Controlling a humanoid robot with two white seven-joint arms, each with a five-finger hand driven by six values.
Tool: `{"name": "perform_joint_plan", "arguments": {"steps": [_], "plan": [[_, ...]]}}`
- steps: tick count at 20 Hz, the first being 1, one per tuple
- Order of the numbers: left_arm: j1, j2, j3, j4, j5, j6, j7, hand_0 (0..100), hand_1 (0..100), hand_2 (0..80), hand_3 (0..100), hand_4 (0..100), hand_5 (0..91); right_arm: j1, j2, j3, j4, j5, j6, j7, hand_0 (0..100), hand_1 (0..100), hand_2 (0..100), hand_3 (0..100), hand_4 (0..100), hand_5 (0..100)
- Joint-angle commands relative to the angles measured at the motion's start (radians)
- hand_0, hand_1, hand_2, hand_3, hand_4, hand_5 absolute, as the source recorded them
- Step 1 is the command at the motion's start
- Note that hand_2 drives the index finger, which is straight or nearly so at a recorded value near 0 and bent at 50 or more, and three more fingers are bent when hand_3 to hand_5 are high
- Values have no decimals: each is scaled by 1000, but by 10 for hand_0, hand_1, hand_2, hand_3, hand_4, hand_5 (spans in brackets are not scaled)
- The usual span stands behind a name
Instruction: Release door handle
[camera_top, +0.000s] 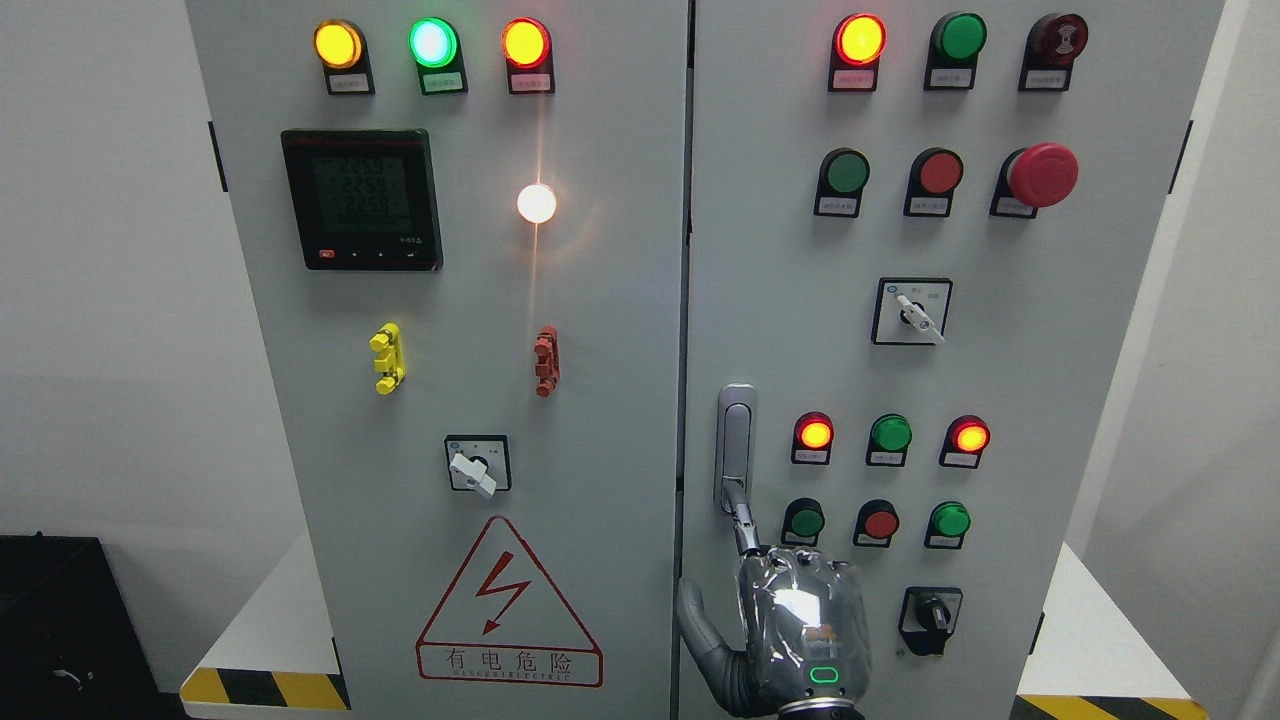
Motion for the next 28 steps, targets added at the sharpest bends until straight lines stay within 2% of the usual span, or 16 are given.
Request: {"name": "perform_joint_plan", "arguments": {"steps": [1,28], "plan": [[17,0,0,0,0,0,0,120,556,0,0,0,0,0,0,-6,8,-1,0,5,516,171,0,930,926,964],[17,0,0,0,-1,0,0,120,556,0,0,0,0,8,2,-6,25,-4,0,9,520,176,0,995,961,995]]}}
